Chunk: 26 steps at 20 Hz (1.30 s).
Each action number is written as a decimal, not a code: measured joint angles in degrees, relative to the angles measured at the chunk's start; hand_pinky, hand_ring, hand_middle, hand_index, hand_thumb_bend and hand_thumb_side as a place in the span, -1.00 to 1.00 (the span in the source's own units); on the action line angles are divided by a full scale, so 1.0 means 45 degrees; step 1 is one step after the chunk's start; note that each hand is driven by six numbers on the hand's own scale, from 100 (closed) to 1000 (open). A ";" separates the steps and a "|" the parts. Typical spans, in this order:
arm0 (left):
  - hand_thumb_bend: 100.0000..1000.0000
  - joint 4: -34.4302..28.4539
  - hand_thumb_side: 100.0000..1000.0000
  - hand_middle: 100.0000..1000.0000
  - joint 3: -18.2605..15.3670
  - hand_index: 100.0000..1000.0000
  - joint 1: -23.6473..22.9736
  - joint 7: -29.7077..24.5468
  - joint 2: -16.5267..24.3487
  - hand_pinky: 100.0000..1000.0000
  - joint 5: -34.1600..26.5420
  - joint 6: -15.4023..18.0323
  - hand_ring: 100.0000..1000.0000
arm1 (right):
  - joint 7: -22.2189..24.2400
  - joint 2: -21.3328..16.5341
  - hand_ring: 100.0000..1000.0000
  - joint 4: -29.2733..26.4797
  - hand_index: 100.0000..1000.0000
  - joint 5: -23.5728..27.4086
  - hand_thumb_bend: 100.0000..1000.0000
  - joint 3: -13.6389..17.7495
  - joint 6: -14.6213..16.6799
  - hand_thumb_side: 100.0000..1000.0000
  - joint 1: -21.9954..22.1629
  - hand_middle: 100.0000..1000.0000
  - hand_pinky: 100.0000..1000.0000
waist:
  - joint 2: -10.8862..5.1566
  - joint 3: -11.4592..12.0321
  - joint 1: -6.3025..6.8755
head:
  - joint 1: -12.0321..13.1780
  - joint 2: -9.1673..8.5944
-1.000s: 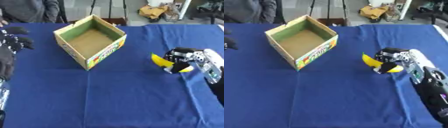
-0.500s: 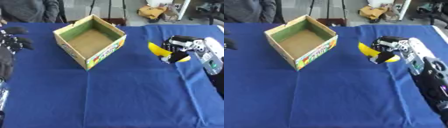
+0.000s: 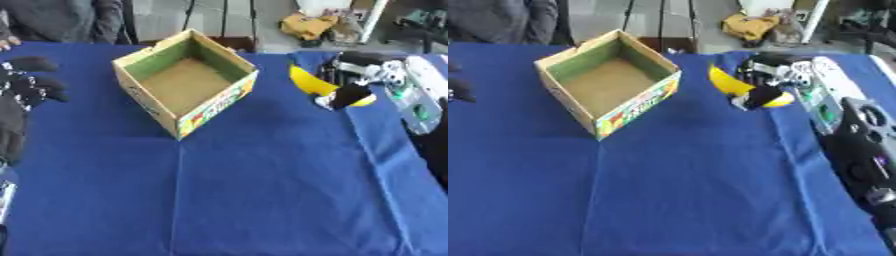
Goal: Pick up objects on the table and place them in the box.
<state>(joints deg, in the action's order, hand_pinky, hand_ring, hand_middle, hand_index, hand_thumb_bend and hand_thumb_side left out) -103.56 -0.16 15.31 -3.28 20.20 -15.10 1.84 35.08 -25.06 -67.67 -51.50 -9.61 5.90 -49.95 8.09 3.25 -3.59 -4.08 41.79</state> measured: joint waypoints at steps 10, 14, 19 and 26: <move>0.08 -0.0071 1.00 0.18 0.0260 0.35 0.0613 -0.0256 -0.0018 -0.03 -0.0110 -0.0048 0.04 | -0.1856 0.1065 0.00 0.0468 0.25 -0.1891 -1.00 0.0169 -0.0108 -0.06 -0.1387 -0.09 0.05 | 0.0399 0.1128 -0.0105 | -0.0799 -0.0619; 0.09 -0.0085 1.00 0.18 0.0406 0.35 0.0856 -0.0402 -0.0214 -0.03 -0.0185 -0.0070 0.04 | -0.2749 0.1580 0.04 0.0652 0.26 -0.2781 -1.00 0.0081 0.0018 -0.04 -0.1630 -0.07 0.07 | 0.0527 0.1793 -0.0130 | -0.1289 -0.0884; 0.09 -0.0160 1.00 0.18 0.0619 0.34 0.1270 -0.0610 -0.0447 -0.03 -0.0303 -0.0102 0.04 | -0.3634 0.2212 0.05 0.1418 0.26 -0.3868 -1.00 0.0009 0.0370 -0.03 -0.1744 -0.06 0.08 | 0.0727 0.2656 -0.0151 | -0.1988 -0.1210; 0.09 -0.0298 1.00 0.18 0.0790 0.34 0.1613 -0.0799 -0.0645 -0.03 -0.0412 -0.0155 0.04 | -0.4146 0.2869 0.08 0.2394 0.26 -0.4946 -1.00 0.0236 0.0511 -0.02 -0.1700 -0.03 0.08 | 0.0989 0.3120 -0.0175 | -0.2761 -0.1519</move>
<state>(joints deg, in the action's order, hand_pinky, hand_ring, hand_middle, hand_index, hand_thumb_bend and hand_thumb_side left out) -104.90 3.39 22.57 -6.87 17.29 -16.95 1.14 16.43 -12.15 -56.90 -73.75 -8.55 8.20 -57.61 12.54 17.29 -4.38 -16.50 34.96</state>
